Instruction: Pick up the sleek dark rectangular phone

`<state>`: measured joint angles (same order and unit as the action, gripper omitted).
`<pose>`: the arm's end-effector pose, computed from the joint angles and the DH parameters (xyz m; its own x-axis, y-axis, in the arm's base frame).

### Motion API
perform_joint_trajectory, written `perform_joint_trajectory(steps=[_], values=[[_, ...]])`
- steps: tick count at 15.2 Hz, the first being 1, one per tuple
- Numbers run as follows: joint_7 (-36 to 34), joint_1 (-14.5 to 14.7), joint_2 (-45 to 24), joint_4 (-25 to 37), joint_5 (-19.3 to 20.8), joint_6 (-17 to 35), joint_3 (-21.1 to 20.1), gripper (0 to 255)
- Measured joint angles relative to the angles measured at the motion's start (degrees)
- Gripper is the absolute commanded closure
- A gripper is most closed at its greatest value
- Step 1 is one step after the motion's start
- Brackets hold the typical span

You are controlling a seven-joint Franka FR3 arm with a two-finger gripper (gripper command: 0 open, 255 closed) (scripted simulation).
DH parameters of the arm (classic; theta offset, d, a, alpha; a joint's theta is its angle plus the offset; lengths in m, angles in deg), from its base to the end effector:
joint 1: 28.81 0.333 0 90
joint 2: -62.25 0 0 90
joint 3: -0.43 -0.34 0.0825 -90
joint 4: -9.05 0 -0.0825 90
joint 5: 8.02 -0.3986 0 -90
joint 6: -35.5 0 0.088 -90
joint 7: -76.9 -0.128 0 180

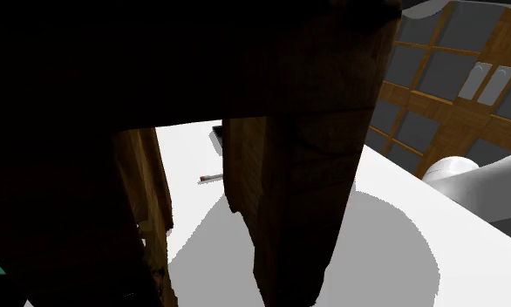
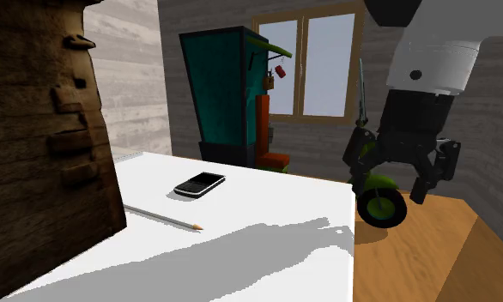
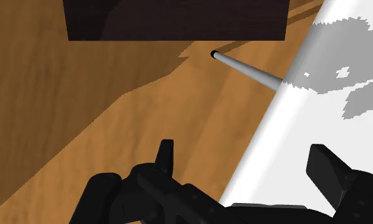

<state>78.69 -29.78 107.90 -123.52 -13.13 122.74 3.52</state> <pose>0.2966 -0.0150 0.6065 0.9998 -0.0196 0.0092 -0.0182 -0.9917 -0.1270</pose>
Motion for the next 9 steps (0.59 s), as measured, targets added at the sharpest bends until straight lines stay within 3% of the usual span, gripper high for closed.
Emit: perform_joint_trajectory(steps=[3, 9], values=[[-2.2, 0.4, -0.8, 0.8, -1.1, 0.2, -1.8, 0], [-12.4, 1.7, -5.2, 4.6, -5.4, 1.5, -9.8, 0]])
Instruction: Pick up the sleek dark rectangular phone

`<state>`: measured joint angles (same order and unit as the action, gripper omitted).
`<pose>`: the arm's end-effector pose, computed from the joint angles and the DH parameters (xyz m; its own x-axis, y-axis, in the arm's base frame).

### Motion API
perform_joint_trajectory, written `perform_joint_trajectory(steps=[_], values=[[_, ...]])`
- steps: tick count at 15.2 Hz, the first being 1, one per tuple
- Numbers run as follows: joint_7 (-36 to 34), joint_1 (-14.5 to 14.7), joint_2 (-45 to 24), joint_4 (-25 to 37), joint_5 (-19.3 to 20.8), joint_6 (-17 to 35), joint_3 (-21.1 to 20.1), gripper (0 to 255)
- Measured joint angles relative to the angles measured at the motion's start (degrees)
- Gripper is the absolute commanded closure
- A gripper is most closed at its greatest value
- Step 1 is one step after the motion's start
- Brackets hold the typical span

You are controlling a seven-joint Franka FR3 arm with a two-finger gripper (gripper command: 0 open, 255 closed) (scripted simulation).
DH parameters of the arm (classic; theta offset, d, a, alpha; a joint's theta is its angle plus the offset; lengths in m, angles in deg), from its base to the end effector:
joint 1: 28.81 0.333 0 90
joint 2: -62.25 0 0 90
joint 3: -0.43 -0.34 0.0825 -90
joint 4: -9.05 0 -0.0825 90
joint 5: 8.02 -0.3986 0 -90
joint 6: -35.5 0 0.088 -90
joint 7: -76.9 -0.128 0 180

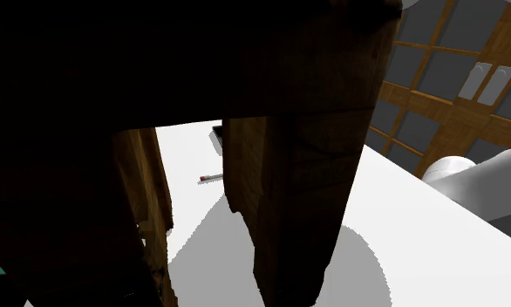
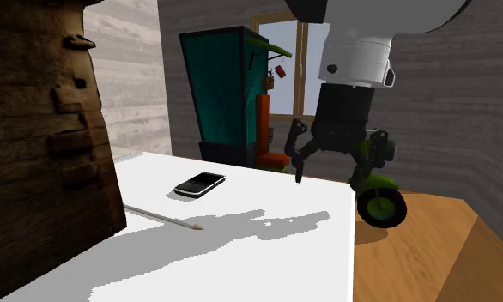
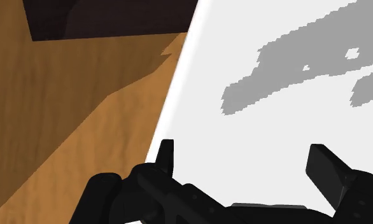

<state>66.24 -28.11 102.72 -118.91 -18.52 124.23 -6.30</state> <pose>0.3220 0.0786 0.6174 0.9970 -0.0777 -0.0018 -0.0774 -0.9911 -0.1083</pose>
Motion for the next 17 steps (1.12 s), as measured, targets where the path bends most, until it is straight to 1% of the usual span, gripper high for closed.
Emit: perform_joint_trajectory(steps=[5, 9, 13, 17], values=[[-9.1, 0.7, -5.5, 4.1, -2.6, 2.3, -7.0, 0], [-16.1, 0.6, -11.4, 10.1, -3.1, 2.7, -12.0, 0], [-23.6, 0.5, -18.2, 16.1, -2.5, 4.0, -17.3, 0], [-32.4, 0.6, -27.0, 25.1, 0.3, 3.7, -23.1, 0]])
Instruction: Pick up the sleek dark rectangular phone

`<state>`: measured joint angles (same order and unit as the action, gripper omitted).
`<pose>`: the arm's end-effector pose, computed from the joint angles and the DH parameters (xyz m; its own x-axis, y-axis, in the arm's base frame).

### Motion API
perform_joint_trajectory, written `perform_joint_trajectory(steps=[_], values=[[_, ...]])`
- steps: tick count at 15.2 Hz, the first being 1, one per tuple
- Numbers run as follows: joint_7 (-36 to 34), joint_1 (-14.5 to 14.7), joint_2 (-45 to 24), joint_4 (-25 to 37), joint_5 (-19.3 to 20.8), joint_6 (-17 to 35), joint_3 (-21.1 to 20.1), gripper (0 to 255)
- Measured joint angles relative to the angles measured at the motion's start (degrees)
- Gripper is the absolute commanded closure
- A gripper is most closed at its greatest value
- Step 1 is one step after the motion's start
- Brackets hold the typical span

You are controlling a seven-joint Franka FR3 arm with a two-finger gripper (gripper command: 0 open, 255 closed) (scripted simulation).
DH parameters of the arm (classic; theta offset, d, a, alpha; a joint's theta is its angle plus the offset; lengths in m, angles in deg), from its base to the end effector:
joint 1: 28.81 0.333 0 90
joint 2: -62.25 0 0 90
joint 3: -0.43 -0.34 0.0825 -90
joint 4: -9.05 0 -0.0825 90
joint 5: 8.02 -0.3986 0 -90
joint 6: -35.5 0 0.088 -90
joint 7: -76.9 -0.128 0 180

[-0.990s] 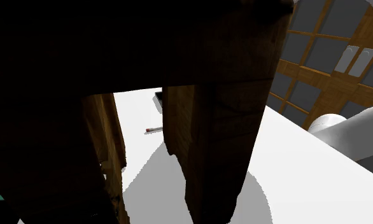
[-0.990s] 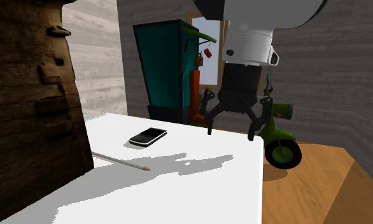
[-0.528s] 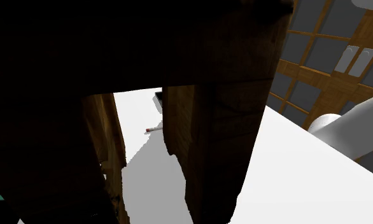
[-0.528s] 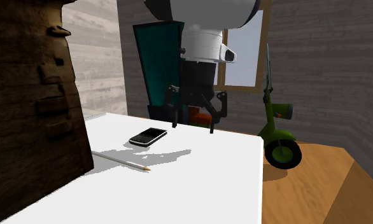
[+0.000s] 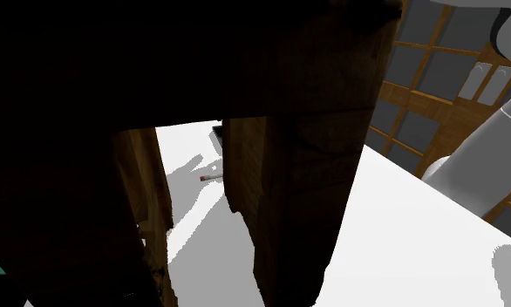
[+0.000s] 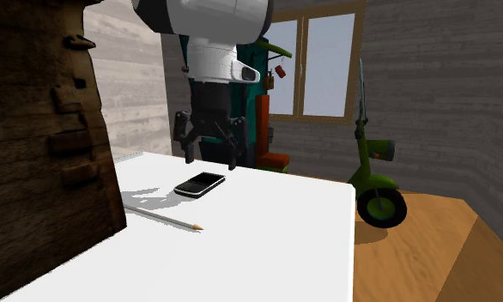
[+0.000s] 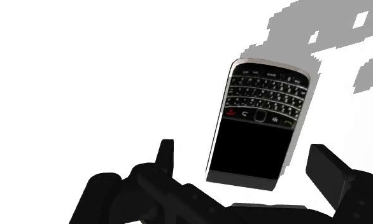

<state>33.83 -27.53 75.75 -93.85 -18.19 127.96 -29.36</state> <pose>0.4049 0.3030 0.6288 0.9745 -0.2229 -0.0248 -0.2241 -0.9727 -0.0606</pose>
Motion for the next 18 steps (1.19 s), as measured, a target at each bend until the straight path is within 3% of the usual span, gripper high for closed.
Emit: perform_joint_trajectory(steps=[3, 9, 10, 18], values=[[-2.8, 0.2, -3.0, 1.8, 1.3, 0.9, -1.7, 0], [-2.7, 0.4, -2.5, -2.9, 1.0, 5.3, -1.9, 0], [-2.7, 0.4, -2.6, -3.2, 1.0, 5.6, -1.9, 255], [-2.7, 0.4, -2.6, -3.3, 1.0, 5.8, -2.0, 255]])
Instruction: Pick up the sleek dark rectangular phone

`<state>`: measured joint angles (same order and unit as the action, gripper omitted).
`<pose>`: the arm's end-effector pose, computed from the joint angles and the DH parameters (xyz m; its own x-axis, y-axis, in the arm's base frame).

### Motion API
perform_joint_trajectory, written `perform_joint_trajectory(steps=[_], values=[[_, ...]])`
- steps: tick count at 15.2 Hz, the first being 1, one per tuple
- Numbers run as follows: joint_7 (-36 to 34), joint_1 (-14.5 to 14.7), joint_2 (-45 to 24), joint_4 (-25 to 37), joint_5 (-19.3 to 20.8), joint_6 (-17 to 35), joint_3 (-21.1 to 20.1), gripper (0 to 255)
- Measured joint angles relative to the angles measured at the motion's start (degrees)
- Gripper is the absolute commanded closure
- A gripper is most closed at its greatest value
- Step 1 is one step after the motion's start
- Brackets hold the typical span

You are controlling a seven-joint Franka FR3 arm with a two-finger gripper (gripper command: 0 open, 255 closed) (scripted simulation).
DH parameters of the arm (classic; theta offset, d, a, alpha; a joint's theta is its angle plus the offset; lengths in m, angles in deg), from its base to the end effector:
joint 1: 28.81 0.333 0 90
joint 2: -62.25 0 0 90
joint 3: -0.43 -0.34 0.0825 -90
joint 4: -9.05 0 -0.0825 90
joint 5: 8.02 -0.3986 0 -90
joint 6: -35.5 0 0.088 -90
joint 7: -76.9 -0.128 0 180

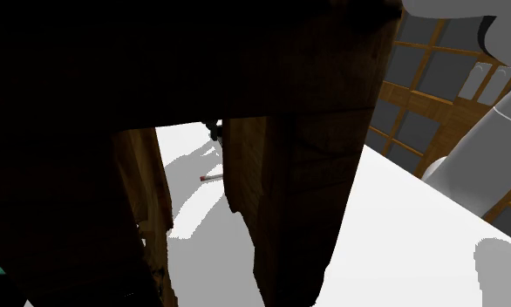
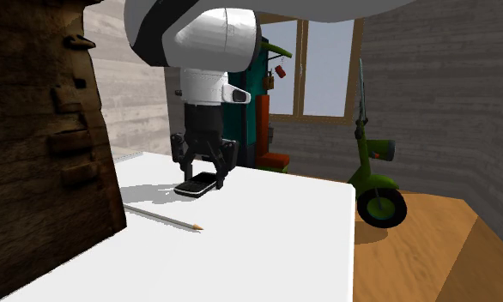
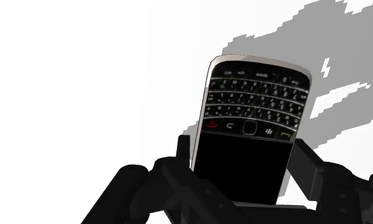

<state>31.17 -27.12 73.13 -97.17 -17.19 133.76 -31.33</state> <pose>0.4152 0.3216 0.5880 0.9706 -0.2392 -0.0261 -0.2404 -0.9689 -0.0582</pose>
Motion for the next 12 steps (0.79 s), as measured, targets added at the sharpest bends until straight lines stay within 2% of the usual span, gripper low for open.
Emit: perform_joint_trajectory(steps=[4, 12], values=[[0.0, 0.0, 0.0, 0.8, 0.0, -0.8, 0.1, 255], [-1.0, -0.2, -1.6, 8.1, 0.9, -6.7, 0.0, 255]])
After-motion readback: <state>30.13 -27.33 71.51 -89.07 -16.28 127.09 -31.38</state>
